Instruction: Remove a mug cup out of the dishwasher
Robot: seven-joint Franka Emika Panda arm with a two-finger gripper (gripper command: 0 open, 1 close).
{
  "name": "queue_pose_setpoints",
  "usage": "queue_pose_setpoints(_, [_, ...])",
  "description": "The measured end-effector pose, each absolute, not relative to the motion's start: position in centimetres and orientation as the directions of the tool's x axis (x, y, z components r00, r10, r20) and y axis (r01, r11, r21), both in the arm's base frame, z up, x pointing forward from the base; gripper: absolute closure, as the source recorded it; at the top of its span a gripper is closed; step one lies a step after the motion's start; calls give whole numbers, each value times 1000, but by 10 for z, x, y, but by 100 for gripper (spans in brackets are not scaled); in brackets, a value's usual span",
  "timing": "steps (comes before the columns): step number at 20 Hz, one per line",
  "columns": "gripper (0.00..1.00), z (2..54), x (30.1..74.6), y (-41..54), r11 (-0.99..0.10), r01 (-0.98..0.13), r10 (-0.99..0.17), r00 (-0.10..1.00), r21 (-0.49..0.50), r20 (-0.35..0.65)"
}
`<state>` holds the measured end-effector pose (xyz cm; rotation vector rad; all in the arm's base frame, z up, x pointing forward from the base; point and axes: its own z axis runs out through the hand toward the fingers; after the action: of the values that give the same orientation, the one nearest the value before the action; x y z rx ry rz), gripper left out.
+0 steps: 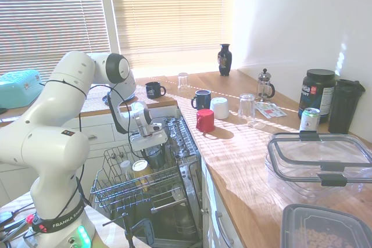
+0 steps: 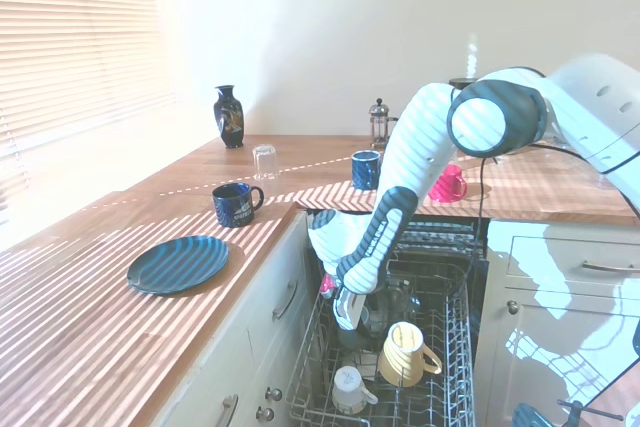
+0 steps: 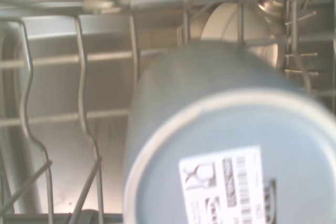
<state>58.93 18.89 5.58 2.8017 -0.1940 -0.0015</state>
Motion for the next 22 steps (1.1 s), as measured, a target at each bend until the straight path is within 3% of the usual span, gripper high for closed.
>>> queue_pose_setpoints(22, [100, 23, 595, 183, -934, -104, -115, 993, 343, -11])
